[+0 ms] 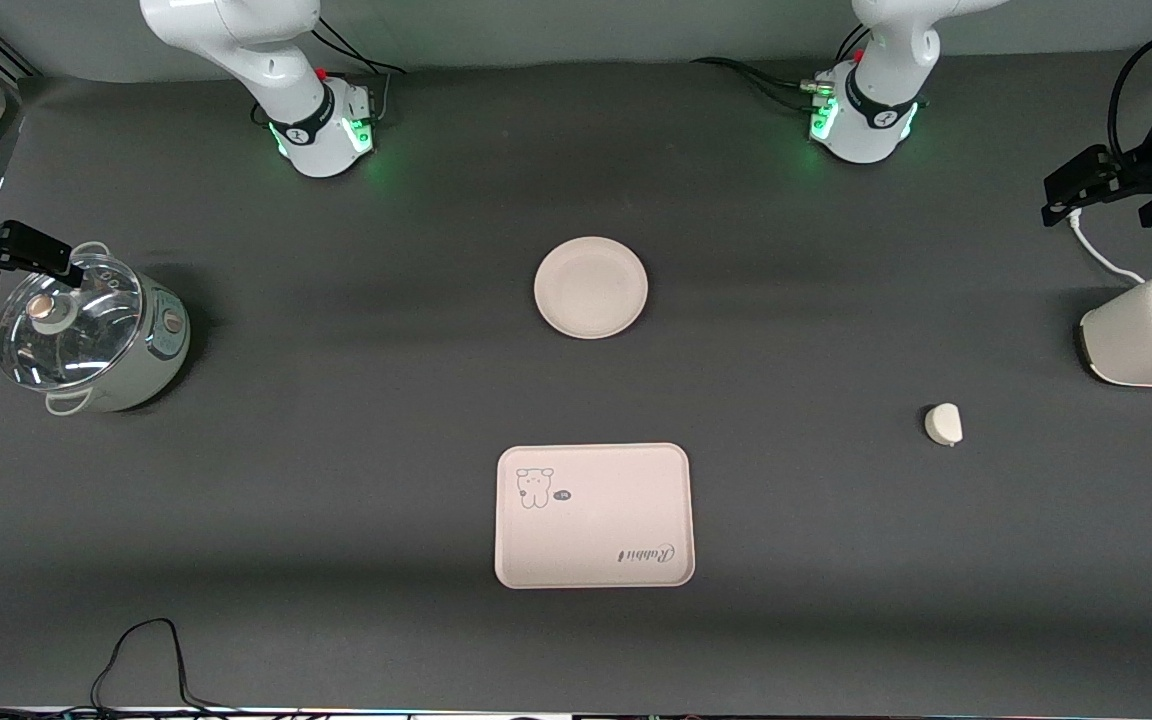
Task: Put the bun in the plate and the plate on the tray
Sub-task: 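Move the left gripper down over the small white bun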
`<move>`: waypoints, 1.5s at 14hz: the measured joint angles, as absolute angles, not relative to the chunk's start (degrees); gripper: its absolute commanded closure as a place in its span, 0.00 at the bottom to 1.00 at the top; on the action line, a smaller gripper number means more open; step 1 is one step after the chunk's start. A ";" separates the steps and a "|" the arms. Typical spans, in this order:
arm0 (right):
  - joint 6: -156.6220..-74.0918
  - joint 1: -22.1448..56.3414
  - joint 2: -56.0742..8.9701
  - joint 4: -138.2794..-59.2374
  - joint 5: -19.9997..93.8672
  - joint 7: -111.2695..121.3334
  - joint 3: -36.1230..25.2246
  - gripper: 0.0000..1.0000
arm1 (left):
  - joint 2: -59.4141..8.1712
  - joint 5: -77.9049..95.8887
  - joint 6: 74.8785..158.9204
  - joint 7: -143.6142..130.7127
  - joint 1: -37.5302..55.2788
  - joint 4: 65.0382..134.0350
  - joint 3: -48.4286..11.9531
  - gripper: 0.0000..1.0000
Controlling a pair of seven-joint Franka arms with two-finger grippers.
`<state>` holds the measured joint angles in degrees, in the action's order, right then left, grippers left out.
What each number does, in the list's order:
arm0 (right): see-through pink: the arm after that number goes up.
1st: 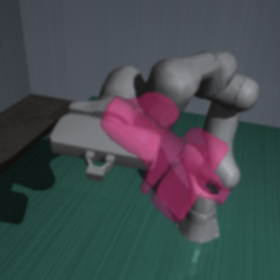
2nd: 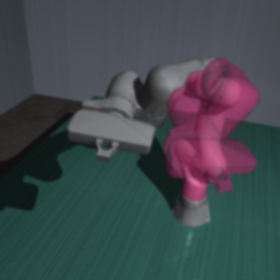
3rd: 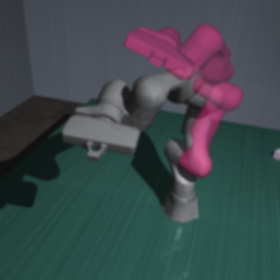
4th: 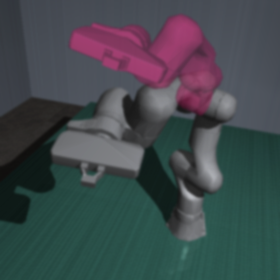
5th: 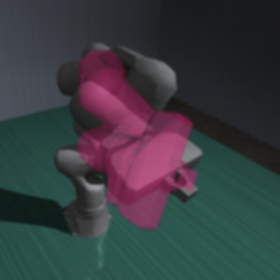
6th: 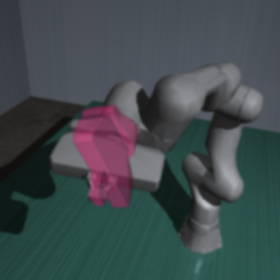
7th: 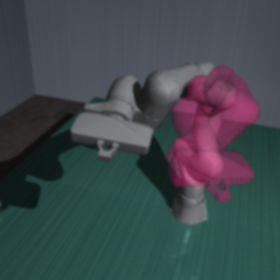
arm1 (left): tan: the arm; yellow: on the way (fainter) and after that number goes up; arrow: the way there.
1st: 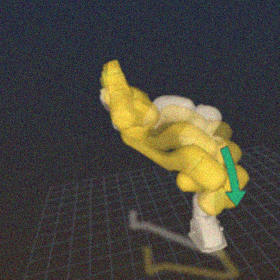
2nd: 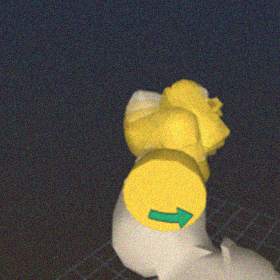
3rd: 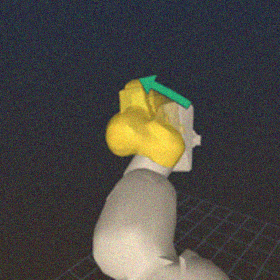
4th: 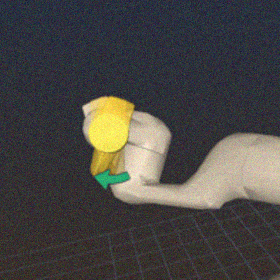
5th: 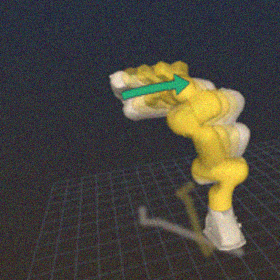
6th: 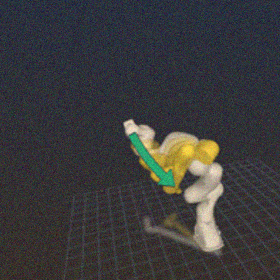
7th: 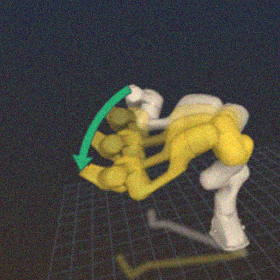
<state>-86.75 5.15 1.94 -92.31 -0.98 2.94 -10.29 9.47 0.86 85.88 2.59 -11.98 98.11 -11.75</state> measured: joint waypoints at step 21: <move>-86.74 5.14 1.84 -92.37 -0.98 2.94 -10.29 0.00 | -27.50 -13.78 139.10 -6.48 -14.36 114.17 -11.40 0.00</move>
